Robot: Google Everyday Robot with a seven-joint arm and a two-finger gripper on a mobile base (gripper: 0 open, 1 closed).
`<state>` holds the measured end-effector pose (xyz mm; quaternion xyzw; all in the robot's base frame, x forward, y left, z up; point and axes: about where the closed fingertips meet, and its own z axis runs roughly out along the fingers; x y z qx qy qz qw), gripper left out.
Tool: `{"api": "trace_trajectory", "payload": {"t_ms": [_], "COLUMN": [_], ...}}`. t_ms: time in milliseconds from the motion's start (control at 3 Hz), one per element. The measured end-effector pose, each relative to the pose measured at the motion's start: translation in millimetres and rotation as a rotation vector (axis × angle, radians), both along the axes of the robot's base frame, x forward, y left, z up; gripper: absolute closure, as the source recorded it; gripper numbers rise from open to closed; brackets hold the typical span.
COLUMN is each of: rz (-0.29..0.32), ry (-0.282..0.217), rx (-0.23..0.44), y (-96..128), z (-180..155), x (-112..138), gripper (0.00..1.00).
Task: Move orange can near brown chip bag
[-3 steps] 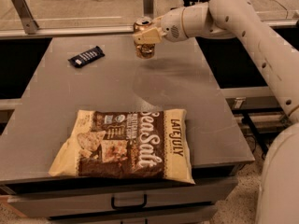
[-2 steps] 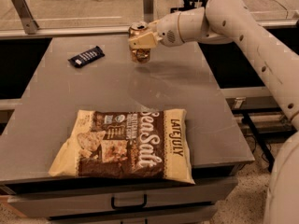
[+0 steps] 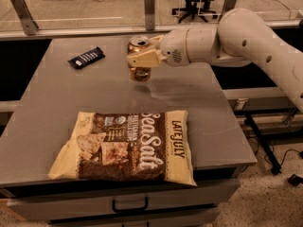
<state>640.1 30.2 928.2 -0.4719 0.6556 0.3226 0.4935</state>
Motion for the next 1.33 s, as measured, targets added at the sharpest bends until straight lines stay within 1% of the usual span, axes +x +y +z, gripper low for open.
{"api": "trace_trajectory", "payload": {"t_ms": [333, 667, 1000, 1333], "rz": [-0.018, -0.011, 0.037, 0.049], "ry": [0.027, 0.062, 0.093, 0.100], "rx": [0.002, -0.038, -0.060, -0.065], "y": [-13, -26, -26, -26], "z": [-10, -28, -46, -48], "x": [-39, -73, -91, -94], "gripper": [1.00, 0.82, 0.59, 0.36]}}
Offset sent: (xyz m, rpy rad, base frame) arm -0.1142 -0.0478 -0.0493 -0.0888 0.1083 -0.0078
